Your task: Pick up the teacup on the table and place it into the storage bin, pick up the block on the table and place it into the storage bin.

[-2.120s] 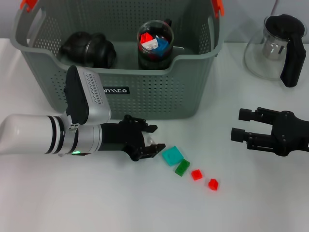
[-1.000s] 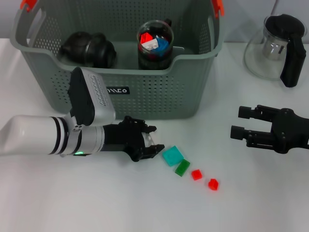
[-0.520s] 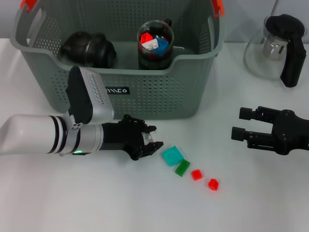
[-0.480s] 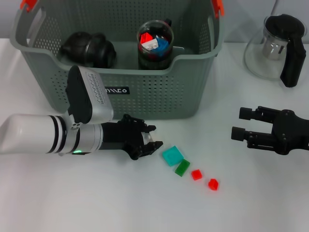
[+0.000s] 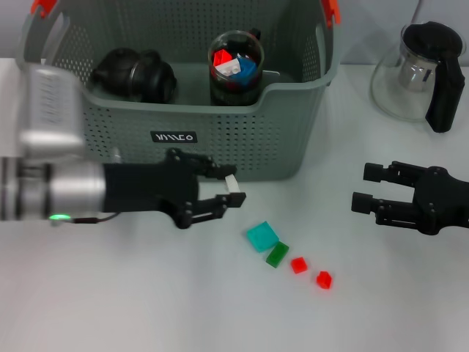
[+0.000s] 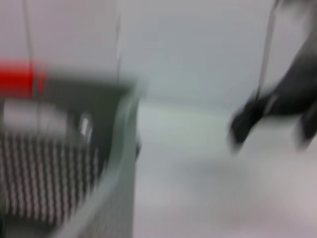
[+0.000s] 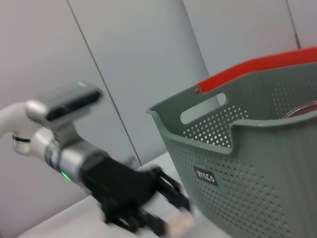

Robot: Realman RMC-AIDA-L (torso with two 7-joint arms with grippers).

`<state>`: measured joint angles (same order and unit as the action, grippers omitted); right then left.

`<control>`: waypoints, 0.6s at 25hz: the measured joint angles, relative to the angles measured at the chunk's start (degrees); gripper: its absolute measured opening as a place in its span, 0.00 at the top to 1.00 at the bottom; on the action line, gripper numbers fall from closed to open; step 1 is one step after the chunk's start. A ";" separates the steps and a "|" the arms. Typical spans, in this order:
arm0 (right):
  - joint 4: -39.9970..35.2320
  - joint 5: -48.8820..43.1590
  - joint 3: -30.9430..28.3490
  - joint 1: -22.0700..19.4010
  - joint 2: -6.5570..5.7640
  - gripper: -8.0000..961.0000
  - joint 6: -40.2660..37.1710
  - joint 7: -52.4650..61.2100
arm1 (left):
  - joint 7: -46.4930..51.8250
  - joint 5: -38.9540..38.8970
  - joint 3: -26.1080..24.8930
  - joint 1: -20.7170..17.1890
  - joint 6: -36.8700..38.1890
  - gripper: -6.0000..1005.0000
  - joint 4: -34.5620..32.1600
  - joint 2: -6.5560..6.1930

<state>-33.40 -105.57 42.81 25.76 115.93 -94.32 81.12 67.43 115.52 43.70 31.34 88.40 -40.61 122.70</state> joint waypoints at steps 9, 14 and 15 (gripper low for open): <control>-0.19 0.02 0.00 0.36 0.17 0.14 0.02 0.00 | 2.31 -6.49 -19.57 2.99 27.79 0.59 1.16 -4.72; -0.31 0.02 0.07 0.43 0.24 0.14 -0.01 -0.01 | 6.97 -15.54 -19.64 6.41 26.07 0.59 -0.51 -5.23; -0.30 0.02 0.08 0.44 0.25 0.14 0.00 0.00 | 8.13 -15.92 -19.61 7.40 24.65 0.59 -0.84 -5.27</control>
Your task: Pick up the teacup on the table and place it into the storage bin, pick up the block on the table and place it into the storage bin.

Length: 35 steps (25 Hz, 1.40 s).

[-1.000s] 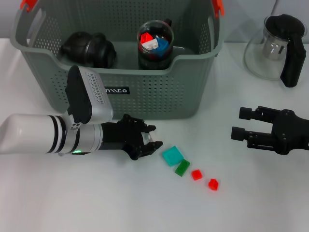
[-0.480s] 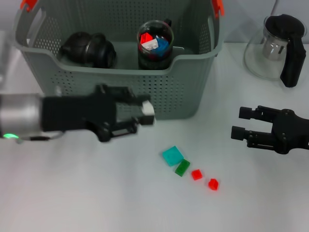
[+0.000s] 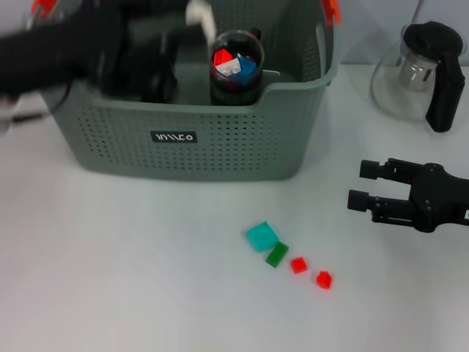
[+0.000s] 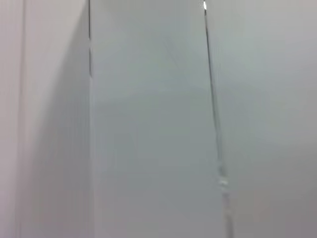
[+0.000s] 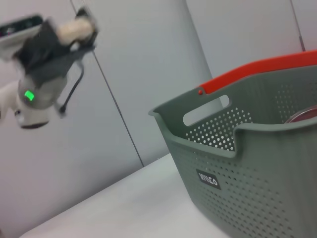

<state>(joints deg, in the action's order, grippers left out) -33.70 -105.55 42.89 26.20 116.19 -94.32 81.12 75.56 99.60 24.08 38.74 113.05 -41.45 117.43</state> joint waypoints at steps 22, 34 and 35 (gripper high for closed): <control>0.18 -0.01 0.17 0.08 0.35 0.14 0.81 -0.34 | 30.30 27.72 37.46 12.31 -63.18 0.58 -5.70 3.18; 0.19 -0.01 0.00 0.17 0.36 0.14 0.99 -0.32 | 35.12 32.94 38.14 12.35 -65.81 0.57 -7.65 4.53; 0.17 -0.01 0.00 0.17 0.36 0.14 0.98 -0.31 | 35.13 32.69 37.98 12.01 -65.26 0.54 -8.49 4.67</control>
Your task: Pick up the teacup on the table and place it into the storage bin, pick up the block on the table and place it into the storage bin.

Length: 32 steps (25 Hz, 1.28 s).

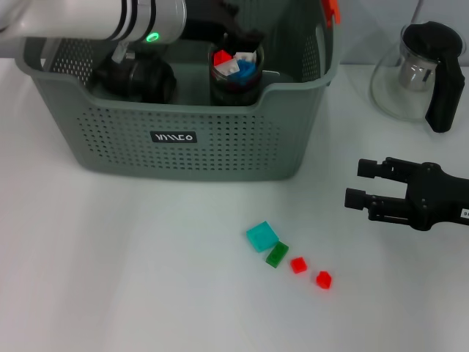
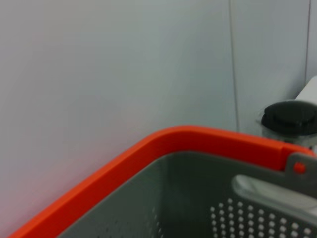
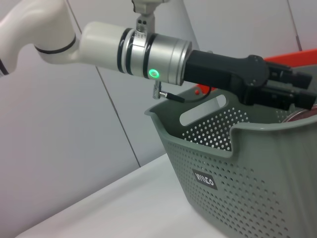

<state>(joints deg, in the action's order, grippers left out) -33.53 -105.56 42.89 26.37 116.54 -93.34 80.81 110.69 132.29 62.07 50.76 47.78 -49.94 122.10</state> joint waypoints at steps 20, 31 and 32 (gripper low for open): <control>0.01 0.04 0.04 0.25 0.12 0.14 0.48 -0.44 | -26.69 -49.21 -32.22 -19.11 60.00 0.39 11.47 -3.79; -0.25 -1.15 0.59 0.05 0.15 0.14 0.42 -0.45 | -42.85 -20.72 -34.52 -30.18 62.54 0.39 7.83 0.75; -0.25 -1.69 0.60 0.15 0.11 0.14 0.26 -0.27 | -43.18 -18.97 -34.54 -30.23 62.07 0.39 7.67 0.80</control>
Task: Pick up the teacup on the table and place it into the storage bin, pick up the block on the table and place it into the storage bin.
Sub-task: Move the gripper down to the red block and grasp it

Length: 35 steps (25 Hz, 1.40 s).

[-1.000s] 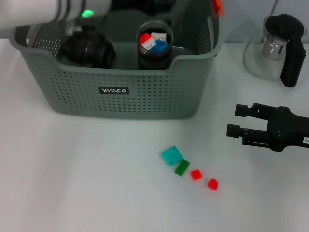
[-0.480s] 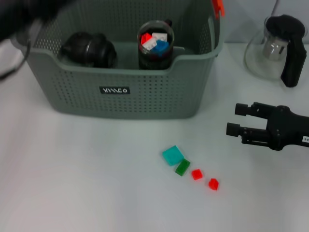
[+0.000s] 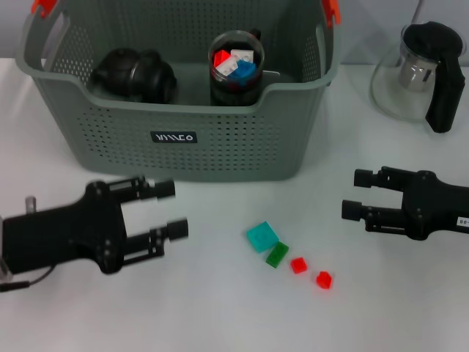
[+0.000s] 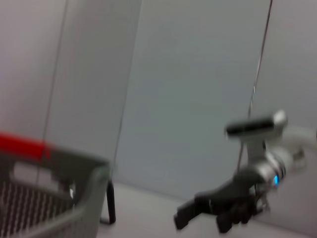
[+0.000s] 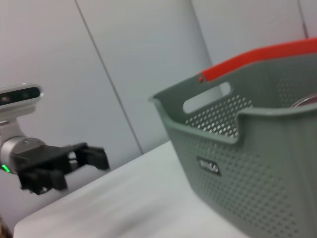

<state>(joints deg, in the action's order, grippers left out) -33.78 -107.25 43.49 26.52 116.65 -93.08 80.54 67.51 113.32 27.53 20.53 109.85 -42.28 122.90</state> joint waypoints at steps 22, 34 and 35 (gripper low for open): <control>-22.71 -29.44 9.29 14.34 1.75 0.14 -7.89 31.68 | -0.56 3.03 -3.56 0.78 -4.20 0.39 1.06 -0.32; -25.89 -40.02 31.54 22.86 3.86 0.15 -6.76 45.49 | -0.54 3.68 -7.12 0.24 -4.66 0.39 1.02 -0.86; -25.89 -40.01 32.79 22.84 3.86 0.15 -6.35 46.06 | -0.55 3.70 -7.50 0.06 -4.67 0.39 1.06 -0.86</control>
<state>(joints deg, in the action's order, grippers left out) -59.67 -147.27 76.29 49.35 120.51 -99.43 126.60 66.96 117.02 20.03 20.60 105.18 -41.22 122.04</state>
